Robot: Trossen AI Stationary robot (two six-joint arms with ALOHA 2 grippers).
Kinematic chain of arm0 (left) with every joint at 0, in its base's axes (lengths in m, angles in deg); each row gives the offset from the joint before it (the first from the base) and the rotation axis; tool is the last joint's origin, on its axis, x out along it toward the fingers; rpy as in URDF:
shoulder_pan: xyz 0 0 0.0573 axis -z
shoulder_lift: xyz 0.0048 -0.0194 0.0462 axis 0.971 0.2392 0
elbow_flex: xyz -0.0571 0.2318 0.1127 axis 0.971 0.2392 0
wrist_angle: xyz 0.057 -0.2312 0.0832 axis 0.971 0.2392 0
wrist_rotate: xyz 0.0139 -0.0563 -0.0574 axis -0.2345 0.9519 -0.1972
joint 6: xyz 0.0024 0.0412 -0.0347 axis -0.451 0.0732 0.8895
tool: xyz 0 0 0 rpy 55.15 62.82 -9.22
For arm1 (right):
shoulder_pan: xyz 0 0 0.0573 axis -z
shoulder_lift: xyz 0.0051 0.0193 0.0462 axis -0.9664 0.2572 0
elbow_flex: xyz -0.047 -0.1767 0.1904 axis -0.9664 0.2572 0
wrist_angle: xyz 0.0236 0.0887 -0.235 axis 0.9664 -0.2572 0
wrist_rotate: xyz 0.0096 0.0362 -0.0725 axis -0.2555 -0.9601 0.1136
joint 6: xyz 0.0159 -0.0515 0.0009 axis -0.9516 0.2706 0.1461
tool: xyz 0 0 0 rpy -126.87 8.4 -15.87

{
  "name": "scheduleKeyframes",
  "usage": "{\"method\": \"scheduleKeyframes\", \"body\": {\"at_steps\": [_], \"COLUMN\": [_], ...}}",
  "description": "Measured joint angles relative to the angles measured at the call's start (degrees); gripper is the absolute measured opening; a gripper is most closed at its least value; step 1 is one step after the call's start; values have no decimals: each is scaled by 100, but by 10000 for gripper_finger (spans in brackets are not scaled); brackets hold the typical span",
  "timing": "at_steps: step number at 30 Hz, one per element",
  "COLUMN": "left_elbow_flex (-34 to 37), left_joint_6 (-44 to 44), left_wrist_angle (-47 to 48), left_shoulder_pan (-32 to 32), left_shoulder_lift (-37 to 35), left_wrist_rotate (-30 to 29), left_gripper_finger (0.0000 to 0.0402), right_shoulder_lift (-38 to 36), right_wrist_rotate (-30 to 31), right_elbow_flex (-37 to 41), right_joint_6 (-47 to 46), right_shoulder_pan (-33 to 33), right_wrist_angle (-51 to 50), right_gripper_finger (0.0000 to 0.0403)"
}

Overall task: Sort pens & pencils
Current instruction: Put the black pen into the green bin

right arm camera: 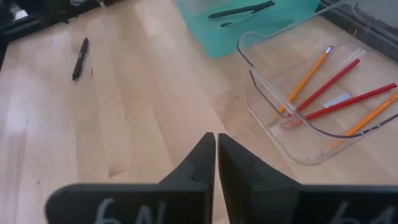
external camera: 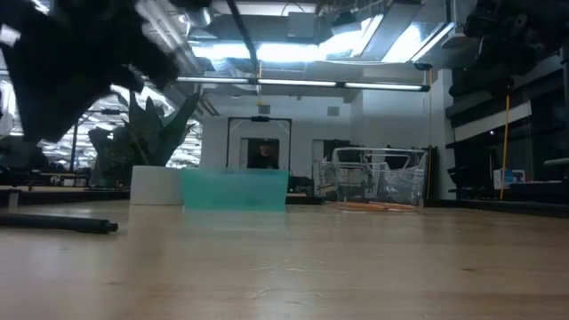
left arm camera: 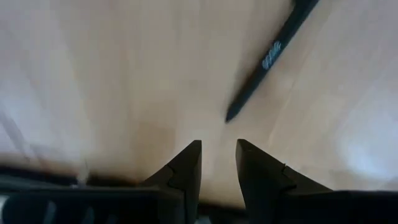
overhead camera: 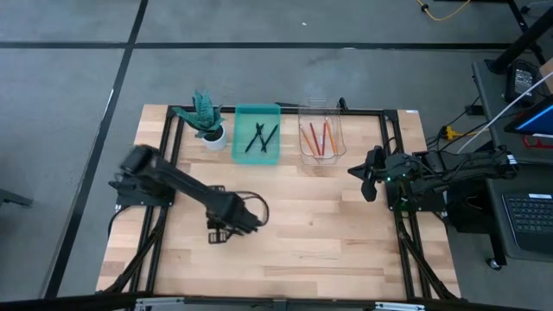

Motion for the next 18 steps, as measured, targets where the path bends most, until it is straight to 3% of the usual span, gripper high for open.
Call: {"method": "scheduleKeyframes", "body": {"at_steps": [4, 9, 18], "left_elbow_flex": [978, 2071, 2115], "left_joint_6": [-66, 40, 388], "left_wrist_angle": [-1093, -2124, -2628], "left_shoulder_pan": [-21, 12, 60], "left_shoulder_lift": [-1183, -2059, -2215], "left_wrist_rotate": [-491, -426, -635], "left_gripper_finger": [94, 94, 97], "right_shoulder_lift": [0, 2, 0], "right_wrist_rotate": [0, 0, 0], "right_elbow_flex": [0, 0, 0], "right_joint_6": [-2, 4, 7], "right_shoulder_pan": [1, 0, 1], "right_wrist_angle": [75, 96, 98], "right_gripper_finger": [21, 21, 21]}}
